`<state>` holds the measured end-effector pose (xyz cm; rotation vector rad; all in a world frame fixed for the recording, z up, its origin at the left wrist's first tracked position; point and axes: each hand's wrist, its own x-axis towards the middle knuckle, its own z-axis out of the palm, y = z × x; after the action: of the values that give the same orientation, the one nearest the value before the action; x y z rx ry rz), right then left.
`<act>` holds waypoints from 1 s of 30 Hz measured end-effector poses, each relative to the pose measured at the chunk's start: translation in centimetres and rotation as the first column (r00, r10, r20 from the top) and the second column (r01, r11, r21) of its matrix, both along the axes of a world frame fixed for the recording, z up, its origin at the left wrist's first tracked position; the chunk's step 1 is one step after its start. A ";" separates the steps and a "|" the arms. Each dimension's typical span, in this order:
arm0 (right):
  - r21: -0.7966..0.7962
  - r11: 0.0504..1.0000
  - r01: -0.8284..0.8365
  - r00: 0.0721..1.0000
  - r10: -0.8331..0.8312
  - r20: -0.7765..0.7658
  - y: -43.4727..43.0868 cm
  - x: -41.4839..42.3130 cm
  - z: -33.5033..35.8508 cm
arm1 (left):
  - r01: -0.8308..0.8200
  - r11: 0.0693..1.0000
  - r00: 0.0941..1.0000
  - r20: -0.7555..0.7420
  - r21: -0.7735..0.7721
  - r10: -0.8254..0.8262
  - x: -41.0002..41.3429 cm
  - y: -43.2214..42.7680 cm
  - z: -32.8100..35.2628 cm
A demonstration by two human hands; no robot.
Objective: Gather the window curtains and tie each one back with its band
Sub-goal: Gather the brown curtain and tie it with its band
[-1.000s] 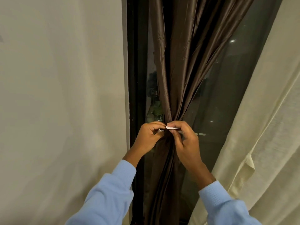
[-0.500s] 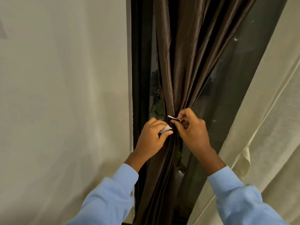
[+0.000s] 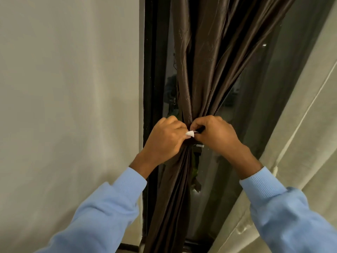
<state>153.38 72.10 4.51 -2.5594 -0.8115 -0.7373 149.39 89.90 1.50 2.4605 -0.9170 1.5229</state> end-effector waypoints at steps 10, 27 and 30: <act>-0.391 0.891 -0.231 0.937 0.095 -0.337 0.0 -0.5 2.4 | 0.024 0.880 0.928 -0.317 -0.475 -0.197 1.3 0.5 -1.9; -0.475 0.856 -0.206 0.973 0.130 -0.188 -1.7 0.9 2.8 | 0.049 0.741 0.796 -0.422 -0.669 -0.434 1.9 0.0 -1.7; -0.325 0.937 -0.132 0.991 0.121 -0.053 -1.9 1.1 1.2 | 0.039 0.748 0.794 -0.434 -0.663 -0.426 2.3 -0.1 -1.6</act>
<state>154.50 70.21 5.70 -2.7636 -1.1624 -0.5586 151.65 89.84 -0.11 1.9829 -0.4730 0.7356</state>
